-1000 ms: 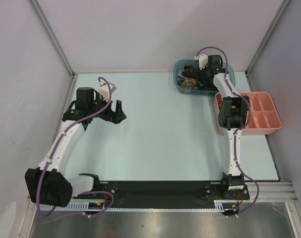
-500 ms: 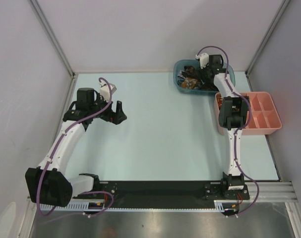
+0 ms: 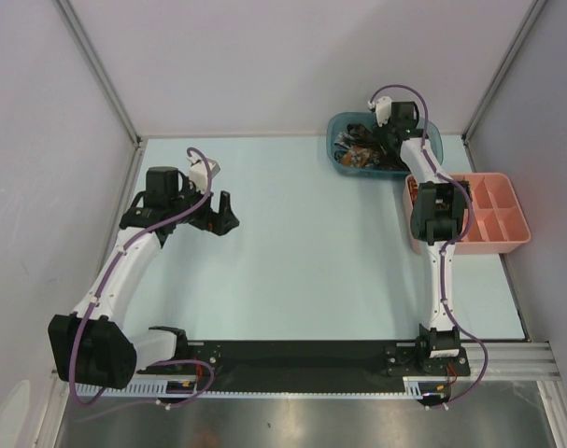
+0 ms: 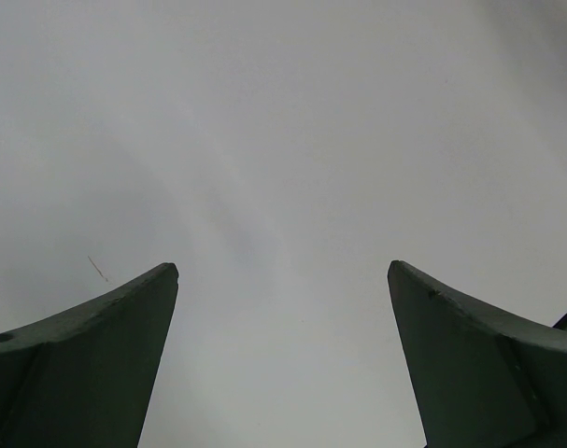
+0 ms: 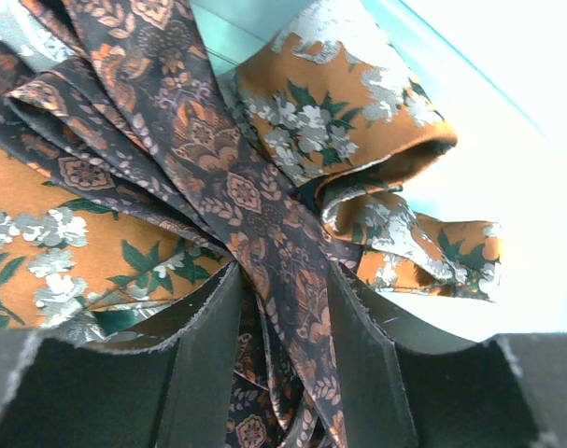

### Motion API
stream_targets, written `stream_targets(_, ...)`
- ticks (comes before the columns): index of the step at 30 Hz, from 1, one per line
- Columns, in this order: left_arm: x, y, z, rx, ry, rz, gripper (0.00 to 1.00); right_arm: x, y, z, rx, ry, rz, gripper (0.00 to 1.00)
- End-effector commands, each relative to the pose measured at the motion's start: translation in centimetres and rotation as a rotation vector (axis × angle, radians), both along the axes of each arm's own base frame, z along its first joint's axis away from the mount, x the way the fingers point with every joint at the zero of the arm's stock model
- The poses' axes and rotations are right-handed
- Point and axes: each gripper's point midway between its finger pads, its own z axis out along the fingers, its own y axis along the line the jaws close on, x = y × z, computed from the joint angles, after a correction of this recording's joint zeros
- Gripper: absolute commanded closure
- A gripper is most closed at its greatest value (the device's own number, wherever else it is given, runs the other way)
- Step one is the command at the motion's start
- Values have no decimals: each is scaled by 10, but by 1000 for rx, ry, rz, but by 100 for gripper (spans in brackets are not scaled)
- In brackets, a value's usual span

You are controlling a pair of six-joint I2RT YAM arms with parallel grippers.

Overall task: Roll the ties
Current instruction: Pick up the tie from the bin.

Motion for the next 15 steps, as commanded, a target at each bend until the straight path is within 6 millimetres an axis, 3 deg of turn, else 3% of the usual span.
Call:
stream_targets(1, 3, -2, 8, -24, -25, -2, 0, 6, 4, 6, -32, -37, 10, 54)
stream_targets(11, 3, -1, 11, -17, -35, -1, 0, 5, -1, -6, -62, -13, 9, 63)
stream_targets(13, 3, -1, 12, -17, -36, 1, 1, 4, 0, -7, -64, -9, 12, 69)
stream_targets(14, 2, -1, 12, -18, -35, -2, 1, 4, -1, -7, -64, -5, 10, 78)
stream_targets(15, 2, -1, 13, -18, -39, -3, 0, 3, 0, -5, -63, -5, 11, 78)
